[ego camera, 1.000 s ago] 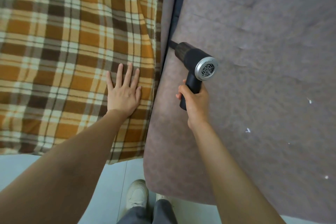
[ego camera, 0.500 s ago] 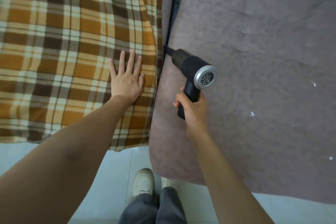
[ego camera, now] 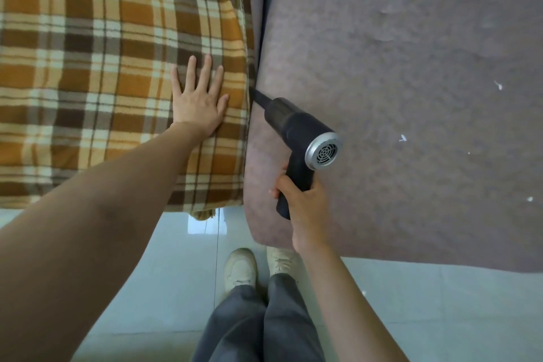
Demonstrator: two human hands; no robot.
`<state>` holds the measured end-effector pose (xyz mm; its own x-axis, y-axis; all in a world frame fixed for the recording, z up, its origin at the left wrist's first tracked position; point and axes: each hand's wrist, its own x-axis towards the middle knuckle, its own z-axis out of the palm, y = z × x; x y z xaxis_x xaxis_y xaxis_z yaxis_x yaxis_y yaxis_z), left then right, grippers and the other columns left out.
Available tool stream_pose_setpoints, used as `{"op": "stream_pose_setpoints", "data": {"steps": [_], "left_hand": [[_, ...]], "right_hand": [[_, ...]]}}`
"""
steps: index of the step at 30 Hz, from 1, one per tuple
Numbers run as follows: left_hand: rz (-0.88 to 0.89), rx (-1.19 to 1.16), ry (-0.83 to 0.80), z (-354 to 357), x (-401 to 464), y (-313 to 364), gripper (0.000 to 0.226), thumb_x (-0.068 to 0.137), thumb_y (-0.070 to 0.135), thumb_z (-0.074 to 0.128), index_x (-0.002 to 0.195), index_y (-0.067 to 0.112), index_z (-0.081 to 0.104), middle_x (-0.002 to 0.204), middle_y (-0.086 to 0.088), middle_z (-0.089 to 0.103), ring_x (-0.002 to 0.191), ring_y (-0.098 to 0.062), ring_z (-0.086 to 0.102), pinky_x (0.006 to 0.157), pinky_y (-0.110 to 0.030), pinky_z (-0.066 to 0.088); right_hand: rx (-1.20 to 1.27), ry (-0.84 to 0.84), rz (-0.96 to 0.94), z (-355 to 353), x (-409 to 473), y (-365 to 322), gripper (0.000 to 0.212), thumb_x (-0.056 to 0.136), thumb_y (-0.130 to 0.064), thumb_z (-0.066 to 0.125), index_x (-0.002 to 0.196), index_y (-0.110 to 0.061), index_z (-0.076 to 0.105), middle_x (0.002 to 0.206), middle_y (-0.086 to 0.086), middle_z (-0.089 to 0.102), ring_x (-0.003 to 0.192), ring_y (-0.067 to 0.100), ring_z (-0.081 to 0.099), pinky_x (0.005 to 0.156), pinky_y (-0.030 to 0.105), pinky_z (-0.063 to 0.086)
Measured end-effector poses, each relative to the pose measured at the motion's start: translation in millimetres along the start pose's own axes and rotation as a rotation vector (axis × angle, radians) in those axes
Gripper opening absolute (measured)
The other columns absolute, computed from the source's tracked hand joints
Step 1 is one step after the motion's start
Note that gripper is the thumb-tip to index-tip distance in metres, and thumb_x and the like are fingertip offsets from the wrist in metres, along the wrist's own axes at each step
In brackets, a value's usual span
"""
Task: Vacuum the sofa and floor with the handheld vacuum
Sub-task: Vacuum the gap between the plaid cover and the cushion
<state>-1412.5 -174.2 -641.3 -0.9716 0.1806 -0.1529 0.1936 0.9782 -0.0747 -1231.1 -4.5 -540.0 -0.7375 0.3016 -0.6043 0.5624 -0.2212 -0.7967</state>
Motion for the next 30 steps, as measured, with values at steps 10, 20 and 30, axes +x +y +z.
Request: {"op": "stream_pose_setpoints", "data": {"steps": [10, 20, 30], "left_hand": [[-0.010, -0.028, 0.037, 3, -6, 2, 0.061, 0.099, 0.049, 0.006, 0.154, 0.023, 0.004, 0.162, -0.004, 0.001, 0.148, -0.028, -0.006, 0.117, -0.056, -0.001], [-0.016, -0.034, 0.065, 6, -6, 2, 0.060, 0.099, 0.049, 0.005, 0.154, 0.023, 0.006, 0.162, -0.005, 0.005, 0.148, -0.028, -0.004, 0.117, -0.056, 0.001], [-0.031, 0.003, 0.077, 11, -7, 4, 0.060, 0.099, 0.048, 0.005, 0.154, 0.023, 0.004, 0.162, -0.004, 0.002, 0.148, -0.027, -0.007, 0.116, -0.057, 0.002]], "right_hand": [[0.003, 0.046, 0.009, -12, -23, 17, 0.019, 0.077, 0.002, 0.065, 0.073, -0.015, 0.058, 0.060, 0.006, 0.058, 0.061, 0.023, 0.055, 0.062, 0.027, 0.052], [0.021, 0.023, -0.050, -6, 1, -14, 0.017, 0.080, 0.001, 0.064, 0.080, -0.015, 0.058, 0.065, 0.007, 0.055, 0.061, 0.017, 0.051, 0.056, 0.018, 0.049], [-0.037, 0.072, -0.139, 27, 80, -71, 0.017, 0.079, -0.003, 0.065, 0.081, -0.018, 0.057, 0.064, 0.003, 0.058, 0.063, 0.018, 0.054, 0.060, 0.025, 0.050]]}}
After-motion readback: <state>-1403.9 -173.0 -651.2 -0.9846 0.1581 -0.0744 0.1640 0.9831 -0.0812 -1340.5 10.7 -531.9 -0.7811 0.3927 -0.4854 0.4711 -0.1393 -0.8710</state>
